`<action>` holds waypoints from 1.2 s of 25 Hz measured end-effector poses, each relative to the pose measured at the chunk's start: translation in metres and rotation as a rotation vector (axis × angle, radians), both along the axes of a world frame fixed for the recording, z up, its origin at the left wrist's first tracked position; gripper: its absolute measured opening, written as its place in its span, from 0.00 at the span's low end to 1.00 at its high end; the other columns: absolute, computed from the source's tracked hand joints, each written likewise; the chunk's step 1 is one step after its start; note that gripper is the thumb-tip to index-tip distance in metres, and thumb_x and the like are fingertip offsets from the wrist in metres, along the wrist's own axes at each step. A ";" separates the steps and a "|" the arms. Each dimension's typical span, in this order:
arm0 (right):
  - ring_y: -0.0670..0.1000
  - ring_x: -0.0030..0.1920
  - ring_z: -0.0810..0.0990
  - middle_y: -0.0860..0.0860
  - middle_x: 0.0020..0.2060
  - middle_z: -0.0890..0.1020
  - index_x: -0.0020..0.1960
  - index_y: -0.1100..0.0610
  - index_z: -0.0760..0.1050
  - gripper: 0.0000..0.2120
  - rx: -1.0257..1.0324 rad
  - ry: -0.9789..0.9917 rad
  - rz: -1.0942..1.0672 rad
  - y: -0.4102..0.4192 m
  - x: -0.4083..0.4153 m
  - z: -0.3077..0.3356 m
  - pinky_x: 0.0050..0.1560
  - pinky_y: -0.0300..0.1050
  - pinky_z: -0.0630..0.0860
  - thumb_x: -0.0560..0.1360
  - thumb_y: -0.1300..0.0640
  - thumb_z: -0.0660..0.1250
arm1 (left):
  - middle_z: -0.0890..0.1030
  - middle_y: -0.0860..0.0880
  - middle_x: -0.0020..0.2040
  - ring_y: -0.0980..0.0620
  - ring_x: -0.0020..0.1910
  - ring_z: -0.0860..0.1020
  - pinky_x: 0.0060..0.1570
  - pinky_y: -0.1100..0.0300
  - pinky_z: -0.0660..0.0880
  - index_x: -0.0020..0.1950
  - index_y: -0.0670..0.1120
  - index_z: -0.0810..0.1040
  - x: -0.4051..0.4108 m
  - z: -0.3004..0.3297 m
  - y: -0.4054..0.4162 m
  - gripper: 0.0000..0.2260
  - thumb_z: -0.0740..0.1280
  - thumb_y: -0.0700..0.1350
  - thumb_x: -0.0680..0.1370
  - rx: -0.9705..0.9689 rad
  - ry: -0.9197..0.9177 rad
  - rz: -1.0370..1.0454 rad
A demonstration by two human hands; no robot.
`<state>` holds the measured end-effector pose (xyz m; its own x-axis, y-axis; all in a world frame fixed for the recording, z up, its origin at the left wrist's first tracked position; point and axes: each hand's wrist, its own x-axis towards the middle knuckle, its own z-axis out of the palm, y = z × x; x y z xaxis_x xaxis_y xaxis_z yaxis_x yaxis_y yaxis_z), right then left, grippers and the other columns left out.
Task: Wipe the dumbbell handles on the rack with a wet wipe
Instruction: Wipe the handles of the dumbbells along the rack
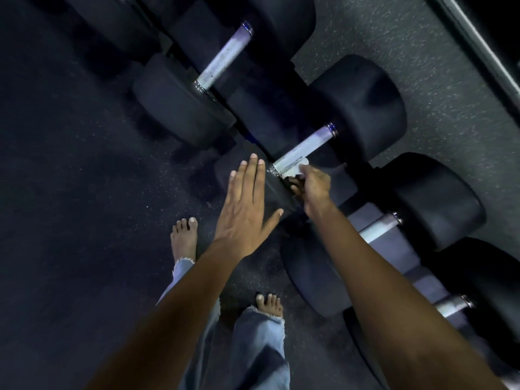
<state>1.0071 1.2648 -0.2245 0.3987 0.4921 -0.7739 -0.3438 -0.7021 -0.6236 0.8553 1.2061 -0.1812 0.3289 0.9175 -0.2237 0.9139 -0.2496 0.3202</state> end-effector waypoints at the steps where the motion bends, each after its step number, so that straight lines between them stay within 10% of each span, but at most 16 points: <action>1: 0.44 0.25 0.76 0.50 0.27 0.74 0.36 0.56 0.72 0.10 0.022 -0.036 0.040 -0.004 0.002 0.003 0.27 0.36 0.72 0.76 0.62 0.63 | 0.48 0.38 0.77 0.42 0.76 0.48 0.75 0.47 0.49 0.76 0.37 0.45 0.005 0.002 -0.007 0.38 0.56 0.60 0.78 0.020 -0.002 -0.014; 6: 0.41 0.29 0.75 0.51 0.31 0.76 0.41 0.60 0.75 0.04 0.122 -0.467 0.454 -0.045 0.049 0.034 0.32 0.29 0.70 0.75 0.61 0.66 | 0.49 0.40 0.78 0.44 0.76 0.50 0.74 0.49 0.52 0.77 0.39 0.46 0.038 0.008 -0.051 0.34 0.52 0.58 0.78 0.020 -0.032 -0.098; 13: 0.63 0.41 0.78 0.61 0.47 0.77 0.51 0.64 0.77 0.07 0.276 -1.154 0.956 -0.121 0.133 0.051 0.39 0.52 0.74 0.76 0.63 0.63 | 0.58 0.38 0.75 0.42 0.74 0.59 0.72 0.49 0.60 0.75 0.36 0.55 0.088 0.007 -0.105 0.30 0.57 0.53 0.79 -0.071 -0.085 -0.070; 19: 0.60 0.41 0.78 0.58 0.46 0.76 0.52 0.63 0.77 0.10 0.379 -1.004 1.559 -0.171 0.131 0.014 0.40 0.53 0.78 0.71 0.68 0.65 | 0.55 0.39 0.76 0.44 0.76 0.55 0.74 0.56 0.54 0.75 0.35 0.53 0.109 0.003 -0.135 0.25 0.50 0.47 0.82 -0.190 -0.194 0.018; 26: 0.58 0.52 0.75 0.55 0.55 0.74 0.60 0.58 0.73 0.13 0.306 -1.129 1.595 -0.160 0.159 0.031 0.43 0.48 0.72 0.76 0.60 0.62 | 0.45 0.41 0.78 0.46 0.77 0.46 0.75 0.53 0.49 0.76 0.38 0.43 0.118 -0.008 -0.150 0.28 0.44 0.53 0.81 -0.211 -0.170 0.076; 30: 0.59 0.34 0.78 0.58 0.51 0.76 0.60 0.58 0.75 0.23 0.264 -1.414 1.433 -0.151 0.185 0.044 0.25 0.43 0.66 0.66 0.70 0.71 | 0.45 0.41 0.77 0.46 0.77 0.46 0.74 0.53 0.45 0.75 0.39 0.41 0.122 -0.015 -0.155 0.29 0.39 0.55 0.80 -0.175 -0.150 0.110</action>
